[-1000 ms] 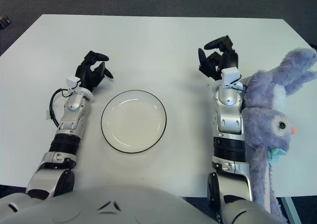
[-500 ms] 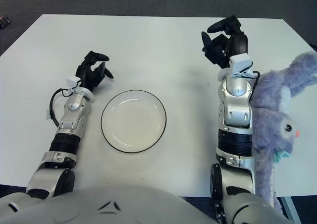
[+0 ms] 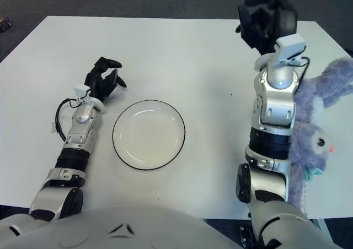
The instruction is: Put the doll into the plate.
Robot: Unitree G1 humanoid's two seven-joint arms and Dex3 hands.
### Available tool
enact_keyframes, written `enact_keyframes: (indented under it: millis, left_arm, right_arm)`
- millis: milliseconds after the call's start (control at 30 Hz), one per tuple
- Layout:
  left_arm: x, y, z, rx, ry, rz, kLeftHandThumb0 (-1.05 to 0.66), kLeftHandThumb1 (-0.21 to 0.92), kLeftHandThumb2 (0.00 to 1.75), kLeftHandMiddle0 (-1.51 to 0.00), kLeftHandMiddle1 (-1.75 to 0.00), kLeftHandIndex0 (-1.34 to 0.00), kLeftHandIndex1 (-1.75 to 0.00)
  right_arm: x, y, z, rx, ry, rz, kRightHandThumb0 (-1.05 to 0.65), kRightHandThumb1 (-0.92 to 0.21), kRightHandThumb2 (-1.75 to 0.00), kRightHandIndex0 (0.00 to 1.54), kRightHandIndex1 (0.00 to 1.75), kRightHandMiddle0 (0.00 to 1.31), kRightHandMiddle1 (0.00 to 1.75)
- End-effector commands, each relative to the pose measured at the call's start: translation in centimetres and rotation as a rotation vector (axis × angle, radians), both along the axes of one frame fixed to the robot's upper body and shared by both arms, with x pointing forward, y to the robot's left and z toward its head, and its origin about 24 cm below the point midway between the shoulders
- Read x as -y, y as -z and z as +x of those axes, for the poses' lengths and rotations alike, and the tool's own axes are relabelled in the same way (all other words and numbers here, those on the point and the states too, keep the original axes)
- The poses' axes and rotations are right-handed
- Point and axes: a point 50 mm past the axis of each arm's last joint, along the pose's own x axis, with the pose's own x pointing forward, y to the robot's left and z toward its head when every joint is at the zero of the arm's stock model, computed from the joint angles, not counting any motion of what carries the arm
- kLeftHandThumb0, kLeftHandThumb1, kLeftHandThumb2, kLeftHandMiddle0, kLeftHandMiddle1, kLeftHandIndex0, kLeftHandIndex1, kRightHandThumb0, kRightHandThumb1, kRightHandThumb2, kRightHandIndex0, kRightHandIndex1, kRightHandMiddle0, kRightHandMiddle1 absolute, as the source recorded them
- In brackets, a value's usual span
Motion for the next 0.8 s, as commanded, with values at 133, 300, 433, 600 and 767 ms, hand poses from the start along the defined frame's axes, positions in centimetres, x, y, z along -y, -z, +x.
enact_keyframes:
  millis: [133,300,433,600,767]
  left_arm:
    - [0.5,2.2,-0.8,-0.071,0.008,-0.027,-0.35,0.92,0.35,-0.84,-1.54,-0.38,-1.57]
    - [0.4,2.2,-0.8,-0.071,0.011,-0.027,-0.35,0.92,0.35,-0.84,-1.54,-0.38,-1.57]
    - [0.4,2.2,-0.8,-0.070,0.013,-0.025,-0.35,0.92,0.35,-0.84,-1.54,-0.38,-1.57]
    - [0.4,2.2,-0.8,-0.068,0.015,-0.024,-0.35,0.92,0.36,-0.84,-1.54,-0.38,-1.57]
    - [0.4,2.2,-0.7,-0.067,0.014,-0.024,-0.35,0.92,0.36,-0.83,-1.54,-0.38,-1.57]
  right_arm:
    - [1.1,-2.4,0.2,0.019,-0.024,0.029,-0.35,-0.92,-0.43,0.64,1.71,0.29,1.67]
    - [1.6,-4.0,0.0,0.052,-0.028,0.097,-0.35,-0.91,-0.44,0.63,1.70,0.30,1.66]
    - [1.6,-4.3,-0.4,0.061,-0.017,0.089,-0.35,-0.91,-0.43,0.63,1.69,0.31,1.65]
    - [1.9,-4.5,-0.9,0.062,0.002,0.073,-0.35,-0.92,-0.42,0.62,1.66,0.31,1.65]
    - [2.7,-4.4,-1.8,0.054,0.025,0.025,-0.35,-0.92,-0.40,0.63,1.63,0.33,1.62]
